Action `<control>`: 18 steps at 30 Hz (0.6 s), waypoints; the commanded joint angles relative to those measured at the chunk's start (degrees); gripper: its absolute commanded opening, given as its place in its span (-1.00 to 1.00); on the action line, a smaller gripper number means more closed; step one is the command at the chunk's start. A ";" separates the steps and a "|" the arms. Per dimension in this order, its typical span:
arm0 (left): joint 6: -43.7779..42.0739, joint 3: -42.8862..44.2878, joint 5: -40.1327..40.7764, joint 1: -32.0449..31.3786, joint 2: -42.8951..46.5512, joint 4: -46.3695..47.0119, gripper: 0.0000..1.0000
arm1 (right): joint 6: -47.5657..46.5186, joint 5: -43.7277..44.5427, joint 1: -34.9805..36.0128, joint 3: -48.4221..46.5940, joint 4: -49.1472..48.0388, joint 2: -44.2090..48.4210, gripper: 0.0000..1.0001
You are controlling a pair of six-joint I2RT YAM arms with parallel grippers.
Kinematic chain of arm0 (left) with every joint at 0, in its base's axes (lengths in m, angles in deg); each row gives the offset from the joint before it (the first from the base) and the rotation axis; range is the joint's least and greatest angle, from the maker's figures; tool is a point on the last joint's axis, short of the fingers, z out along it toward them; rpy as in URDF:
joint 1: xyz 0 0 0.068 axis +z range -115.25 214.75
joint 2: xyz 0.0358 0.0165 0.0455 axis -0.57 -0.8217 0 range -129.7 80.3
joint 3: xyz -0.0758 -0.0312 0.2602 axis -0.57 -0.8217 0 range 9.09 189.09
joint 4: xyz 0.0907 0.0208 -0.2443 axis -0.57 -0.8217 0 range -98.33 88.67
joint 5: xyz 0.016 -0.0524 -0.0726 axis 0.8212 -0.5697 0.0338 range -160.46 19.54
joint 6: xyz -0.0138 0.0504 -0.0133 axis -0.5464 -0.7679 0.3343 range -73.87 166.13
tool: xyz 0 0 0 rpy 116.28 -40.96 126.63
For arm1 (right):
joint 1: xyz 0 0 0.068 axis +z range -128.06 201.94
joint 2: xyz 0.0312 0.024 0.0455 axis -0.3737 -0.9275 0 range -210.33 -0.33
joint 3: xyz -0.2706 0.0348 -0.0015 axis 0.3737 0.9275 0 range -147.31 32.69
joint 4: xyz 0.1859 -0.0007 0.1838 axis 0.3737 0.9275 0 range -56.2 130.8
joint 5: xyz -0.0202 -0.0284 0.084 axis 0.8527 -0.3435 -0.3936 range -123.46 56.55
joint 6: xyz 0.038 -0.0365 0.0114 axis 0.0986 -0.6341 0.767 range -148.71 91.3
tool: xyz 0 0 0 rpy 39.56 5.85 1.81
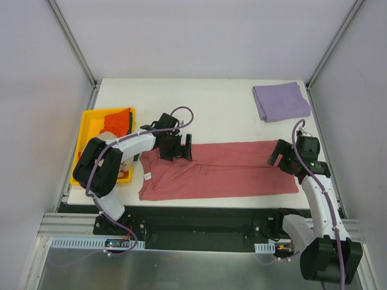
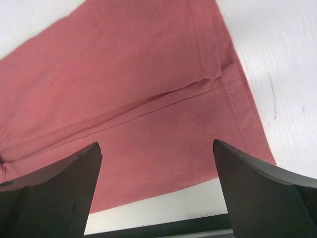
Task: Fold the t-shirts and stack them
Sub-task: Fold the other side of the tshirt into a rectangle
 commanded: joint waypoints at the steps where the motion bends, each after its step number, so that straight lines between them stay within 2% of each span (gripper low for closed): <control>1: -2.63 1.71 -4.66 -0.39 -0.81 -0.14 0.98 | -0.11 -3.58 -0.23 -1.09 -1.11 -3.08 0.93; 10: -3.07 -0.14 -5.28 -1.44 1.91 0.03 0.98 | -0.02 -2.61 -0.23 -0.13 -1.55 -2.82 0.93; 15: -2.81 0.91 -12.12 -1.97 -0.63 1.87 0.98 | -0.20 -2.96 -0.23 -0.04 -1.46 -3.44 0.93; 18: -2.80 1.53 -13.54 -2.76 -1.16 2.49 0.98 | -0.29 -2.96 -0.23 0.05 -1.37 -3.35 0.93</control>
